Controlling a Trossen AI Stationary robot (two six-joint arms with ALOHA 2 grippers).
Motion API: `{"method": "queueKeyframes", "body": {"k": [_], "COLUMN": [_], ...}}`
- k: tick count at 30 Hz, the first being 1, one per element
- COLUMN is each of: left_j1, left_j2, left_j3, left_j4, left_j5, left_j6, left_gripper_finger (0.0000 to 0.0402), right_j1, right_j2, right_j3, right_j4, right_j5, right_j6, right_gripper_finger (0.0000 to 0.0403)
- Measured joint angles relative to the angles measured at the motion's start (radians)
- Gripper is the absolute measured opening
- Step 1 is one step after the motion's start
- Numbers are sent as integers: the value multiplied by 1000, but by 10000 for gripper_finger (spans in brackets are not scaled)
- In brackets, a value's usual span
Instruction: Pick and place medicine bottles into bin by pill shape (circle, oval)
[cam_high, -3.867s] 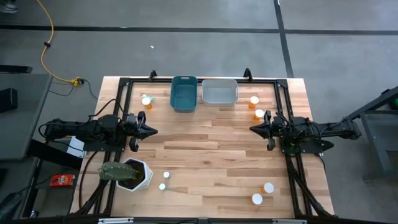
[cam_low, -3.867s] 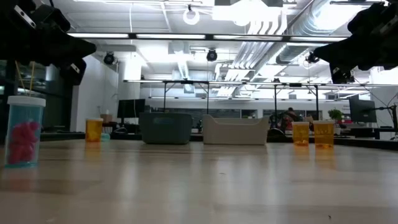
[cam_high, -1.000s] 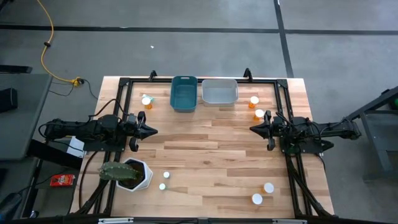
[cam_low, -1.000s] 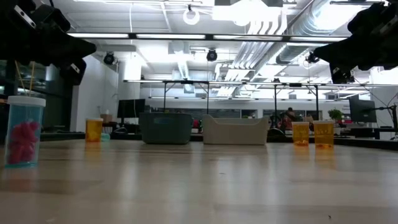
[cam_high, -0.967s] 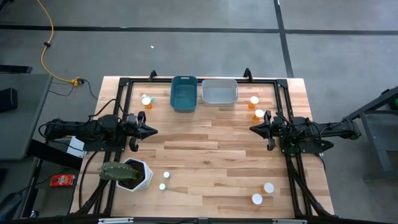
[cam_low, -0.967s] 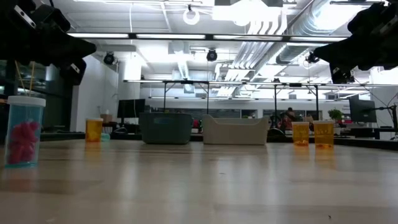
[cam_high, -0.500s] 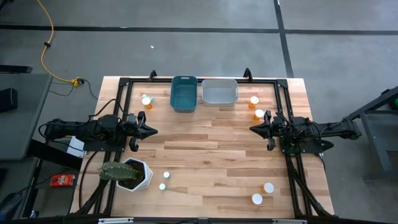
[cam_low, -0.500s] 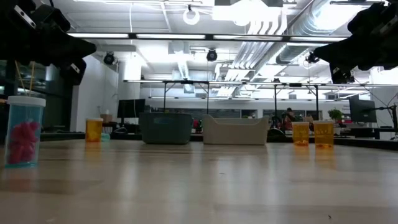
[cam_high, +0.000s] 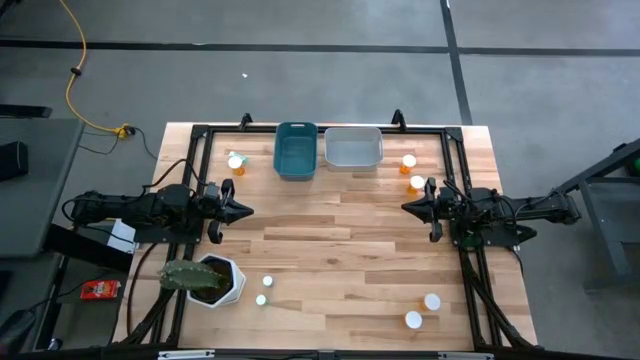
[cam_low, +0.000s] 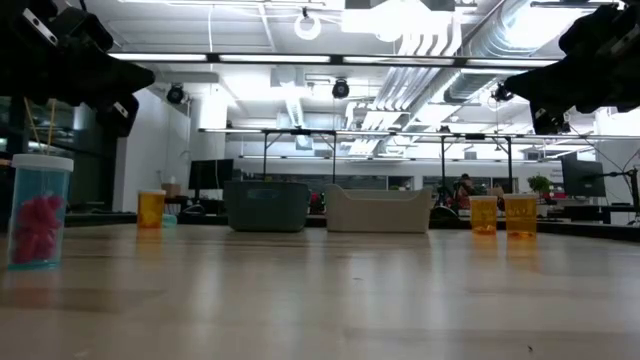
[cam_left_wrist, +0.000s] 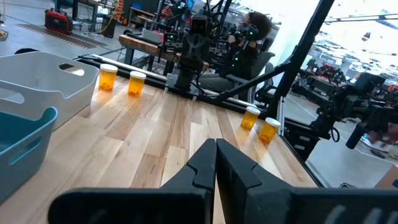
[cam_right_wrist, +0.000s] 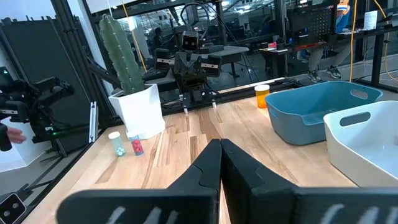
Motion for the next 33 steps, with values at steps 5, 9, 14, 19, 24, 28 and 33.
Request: {"method": "queueKeyframes", "body": {"k": [5,9,14,19,24,28,33], "left_j1": [0,0,0,0,0,0,0], "left_j2": [0,0,0,0,0,0,0], "left_j3": [0,0,0,0,0,0,0], "left_j4": [0,0,0,0,0,0,0], "left_j5": [0,0,0,0,0,0,0], "left_j6": [0,0,0,0,0,0,0], "left_gripper_finger": [1,1,1,1,1,1,1], "right_j1": [0,0,0,0,0,0,-1], "right_j2": [0,0,0,1,2,1,14], "right_j3": [0,0,0,0,0,0,0], "right_j4": [0,0,0,28,254,428,584], "right_j5": [0,0,0,3,57,185,278], "right_j6": [0,0,0,2,247,384,400], "right_gripper_finger": [0,0,0,0,0,0,0]}}
